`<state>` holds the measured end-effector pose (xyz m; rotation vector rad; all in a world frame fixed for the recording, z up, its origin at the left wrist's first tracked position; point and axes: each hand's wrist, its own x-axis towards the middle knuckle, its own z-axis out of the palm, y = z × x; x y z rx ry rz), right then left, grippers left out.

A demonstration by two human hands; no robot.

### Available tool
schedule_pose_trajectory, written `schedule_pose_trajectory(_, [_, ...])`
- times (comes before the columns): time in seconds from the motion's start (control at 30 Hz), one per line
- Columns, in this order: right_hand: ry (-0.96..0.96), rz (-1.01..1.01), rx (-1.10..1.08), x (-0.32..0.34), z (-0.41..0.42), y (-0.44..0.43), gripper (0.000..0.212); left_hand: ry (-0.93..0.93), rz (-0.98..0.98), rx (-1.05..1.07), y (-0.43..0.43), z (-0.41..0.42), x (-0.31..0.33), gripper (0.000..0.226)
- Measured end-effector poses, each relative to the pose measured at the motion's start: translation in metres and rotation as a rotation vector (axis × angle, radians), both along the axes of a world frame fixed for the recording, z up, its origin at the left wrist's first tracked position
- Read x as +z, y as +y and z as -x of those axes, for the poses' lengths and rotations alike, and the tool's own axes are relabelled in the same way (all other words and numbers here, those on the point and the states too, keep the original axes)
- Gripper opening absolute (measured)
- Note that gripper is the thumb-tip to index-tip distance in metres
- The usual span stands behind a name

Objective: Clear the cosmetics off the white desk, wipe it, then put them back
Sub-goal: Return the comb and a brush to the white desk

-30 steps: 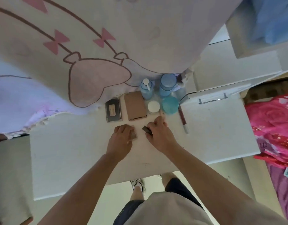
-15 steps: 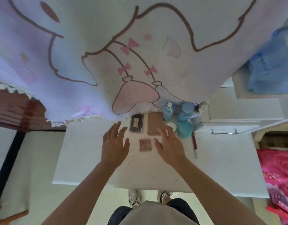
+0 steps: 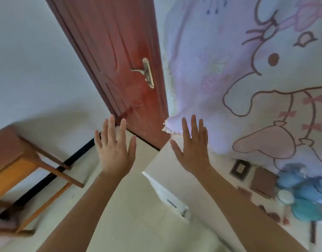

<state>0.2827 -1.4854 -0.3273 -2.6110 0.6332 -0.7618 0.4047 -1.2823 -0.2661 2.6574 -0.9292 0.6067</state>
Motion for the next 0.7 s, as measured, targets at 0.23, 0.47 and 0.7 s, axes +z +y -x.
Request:
schedule_pose_trajectory(0.23, [-0.026,0.124,0.259,0.06,-0.166,0.211,0.076,-0.107,0.069,0.258,0.245,-0.095,0.047,0.057])
schedule_pose_trajectory(0.47, [0.018,0.113,0.561,0.07,-0.282,0.4,0.075,-0.062,0.056,0.524,0.441,-0.145,0.041,0.06])
schedule_pose_trajectory(0.7, [0.158,0.137,0.76,0.017,-0.373,0.495,0.072,0.125,0.031,0.701,0.528,-0.206,-0.014,0.063])
